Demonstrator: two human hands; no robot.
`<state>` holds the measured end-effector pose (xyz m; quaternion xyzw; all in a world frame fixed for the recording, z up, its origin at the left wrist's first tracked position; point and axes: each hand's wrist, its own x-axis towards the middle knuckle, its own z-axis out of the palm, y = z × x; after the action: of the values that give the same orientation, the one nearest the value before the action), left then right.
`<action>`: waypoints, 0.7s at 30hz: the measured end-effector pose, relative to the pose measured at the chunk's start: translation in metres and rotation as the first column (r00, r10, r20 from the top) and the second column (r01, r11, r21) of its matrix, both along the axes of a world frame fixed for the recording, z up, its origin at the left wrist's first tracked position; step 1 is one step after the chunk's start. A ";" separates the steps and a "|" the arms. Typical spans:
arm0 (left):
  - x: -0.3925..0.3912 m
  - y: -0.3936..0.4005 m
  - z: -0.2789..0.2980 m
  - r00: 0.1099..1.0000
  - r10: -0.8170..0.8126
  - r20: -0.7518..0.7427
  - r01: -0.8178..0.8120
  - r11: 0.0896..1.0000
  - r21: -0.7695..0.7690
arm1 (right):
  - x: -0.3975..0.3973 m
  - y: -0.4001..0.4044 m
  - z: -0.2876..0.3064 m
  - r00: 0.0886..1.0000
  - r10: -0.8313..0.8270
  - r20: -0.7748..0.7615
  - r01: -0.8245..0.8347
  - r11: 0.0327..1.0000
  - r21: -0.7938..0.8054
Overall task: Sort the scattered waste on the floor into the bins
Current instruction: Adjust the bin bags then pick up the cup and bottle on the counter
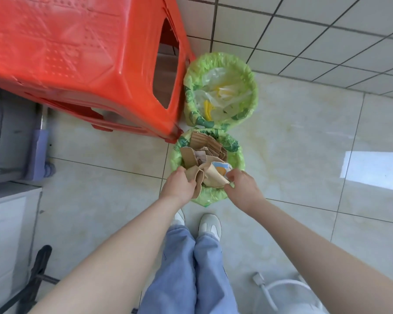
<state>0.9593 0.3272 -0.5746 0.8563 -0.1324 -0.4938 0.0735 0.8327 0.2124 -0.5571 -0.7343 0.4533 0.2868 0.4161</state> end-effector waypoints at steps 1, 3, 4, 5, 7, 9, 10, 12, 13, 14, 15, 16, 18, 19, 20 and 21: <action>0.002 0.001 0.009 1.000 0.007 0.000 -0.007 1.000 -0.010 | 0.000 0.000 0.008 1.000 -0.003 0.004 0.003 1.000 0.003; 0.005 0.004 0.029 0.999 0.044 0.002 -0.043 0.998 -0.035 | 0.003 0.000 0.026 1.000 -0.013 0.017 0.013 1.000 0.005; 0.006 0.007 0.040 0.997 0.074 0.001 -0.074 0.996 -0.049 | 0.006 0.001 0.038 0.999 -0.017 0.030 0.017 1.000 0.005; 0.007 0.009 0.052 0.994 0.107 -0.002 -0.107 0.992 -0.067 | 0.009 0.002 0.052 0.999 -0.018 0.050 0.018 1.000 0.001; 0.009 0.016 0.080 0.984 0.180 -0.007 -0.179 0.977 -0.116 | 0.019 0.006 0.084 0.995 -0.014 0.099 0.016 1.000 -0.013; 0.012 0.023 0.110 0.967 0.254 -0.016 -0.254 0.954 -0.163 | 0.031 0.013 0.121 0.988 -0.005 0.152 0.008 1.000 -0.022; 0.013 0.027 0.124 0.954 0.298 -0.019 -0.296 0.937 -0.187 | 0.037 0.017 0.139 0.984 0.007 0.178 -0.003 1.000 -0.027; 0.017 0.035 0.156 0.915 0.402 -0.038 -0.399 0.884 -0.243 | 0.050 0.026 0.176 0.974 0.042 0.221 -0.037 0.999 -0.028; 0.020 0.040 0.174 0.890 0.453 -0.050 -0.449 0.852 -0.271 | 0.058 0.032 0.194 0.969 0.062 0.239 -0.057 0.998 -0.029; 0.023 0.045 0.192 0.865 0.499 -0.062 -0.493 0.818 -0.295 | 0.067 0.038 0.212 0.964 0.082 0.253 -0.076 0.997 -0.032; 0.025 0.051 0.211 0.836 0.542 -0.083 -0.537 0.780 -0.323 | 0.076 0.046 0.231 0.959 0.096 0.267 -0.090 0.995 -0.033; 0.028 0.058 0.230 0.806 0.581 -0.111 -0.578 0.733 -0.357 | 0.086 0.054 0.249 0.953 0.106 0.285 -0.101 0.994 -0.034; 0.034 0.075 0.267 0.749 0.644 -0.157 -0.641 0.644 -0.418 | 0.107 0.073 0.285 0.935 0.120 0.334 -0.118 0.993 -0.027; 0.038 0.085 0.285 0.723 0.671 -0.164 -0.662 0.604 -0.444 | 0.119 0.084 0.302 0.923 0.129 0.363 -0.130 0.991 -0.021; 0.043 0.097 0.301 0.694 0.701 -0.167 -0.681 0.563 -0.468 | 0.130 0.095 0.319 0.911 0.137 0.389 -0.143 0.990 -0.013; 0.047 0.110 0.317 0.661 0.731 -0.170 -0.700 0.520 -0.488 | 0.140 0.108 0.335 0.900 0.143 0.411 -0.156 0.988 -0.003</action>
<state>1.0068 0.4377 -0.2581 0.7949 0.1023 -0.3407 0.4916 0.9727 0.3200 -0.2223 -0.8042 0.2941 0.1644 0.4897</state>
